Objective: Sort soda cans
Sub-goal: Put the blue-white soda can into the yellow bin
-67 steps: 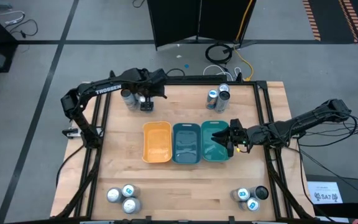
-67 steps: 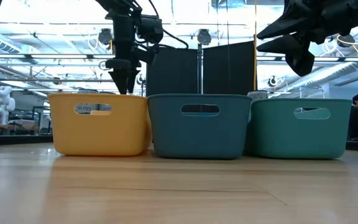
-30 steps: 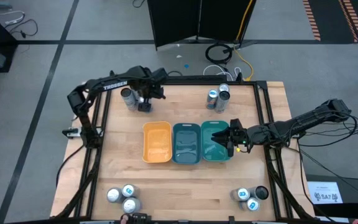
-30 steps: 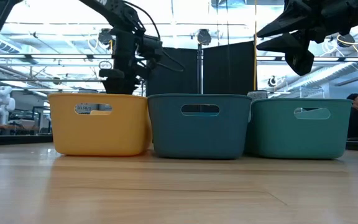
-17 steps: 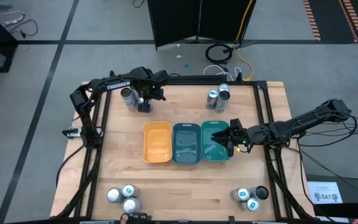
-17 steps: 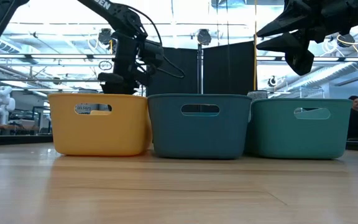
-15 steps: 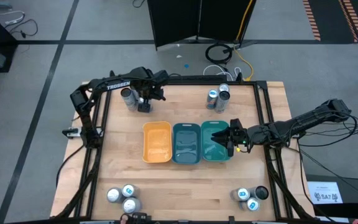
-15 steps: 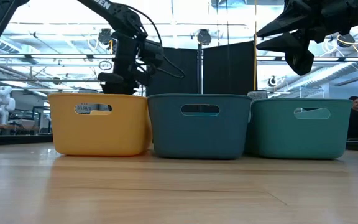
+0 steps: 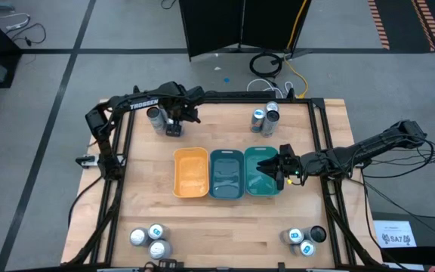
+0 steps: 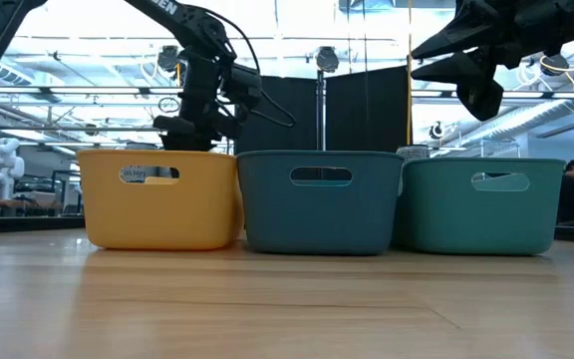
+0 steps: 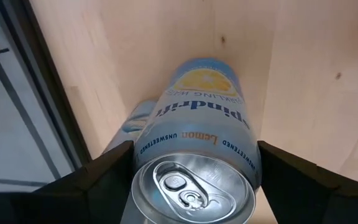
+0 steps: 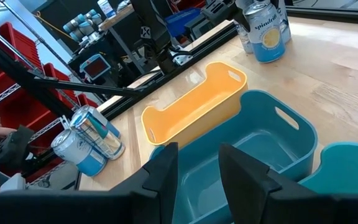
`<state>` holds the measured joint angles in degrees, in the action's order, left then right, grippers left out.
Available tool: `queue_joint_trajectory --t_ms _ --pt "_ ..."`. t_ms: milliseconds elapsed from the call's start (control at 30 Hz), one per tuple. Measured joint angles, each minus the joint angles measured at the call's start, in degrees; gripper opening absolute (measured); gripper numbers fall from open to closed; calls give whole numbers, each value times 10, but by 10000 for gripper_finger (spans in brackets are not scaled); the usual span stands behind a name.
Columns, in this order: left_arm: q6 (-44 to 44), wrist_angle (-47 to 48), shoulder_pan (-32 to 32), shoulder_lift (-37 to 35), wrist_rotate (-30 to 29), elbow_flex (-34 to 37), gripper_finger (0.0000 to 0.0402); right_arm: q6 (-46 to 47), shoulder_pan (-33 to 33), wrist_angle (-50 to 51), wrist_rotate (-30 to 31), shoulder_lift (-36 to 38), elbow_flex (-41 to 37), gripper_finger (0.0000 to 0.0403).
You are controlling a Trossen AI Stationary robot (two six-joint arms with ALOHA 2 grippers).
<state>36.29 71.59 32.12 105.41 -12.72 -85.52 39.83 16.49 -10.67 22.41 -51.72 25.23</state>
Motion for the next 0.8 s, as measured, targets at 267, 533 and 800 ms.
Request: queue_joint_trajectory --t_ms 267,533,800 --pt "-46 46 -5 0 -1 -59 311 0 0 -7 0 0 0 107" --pt "-136 121 -28 -2 35 -174 311 -1 1 -14 -3 0 0 107" --pt "-223 182 -93 -12 57 -248 311 0 1 -16 -9 0 0 107"
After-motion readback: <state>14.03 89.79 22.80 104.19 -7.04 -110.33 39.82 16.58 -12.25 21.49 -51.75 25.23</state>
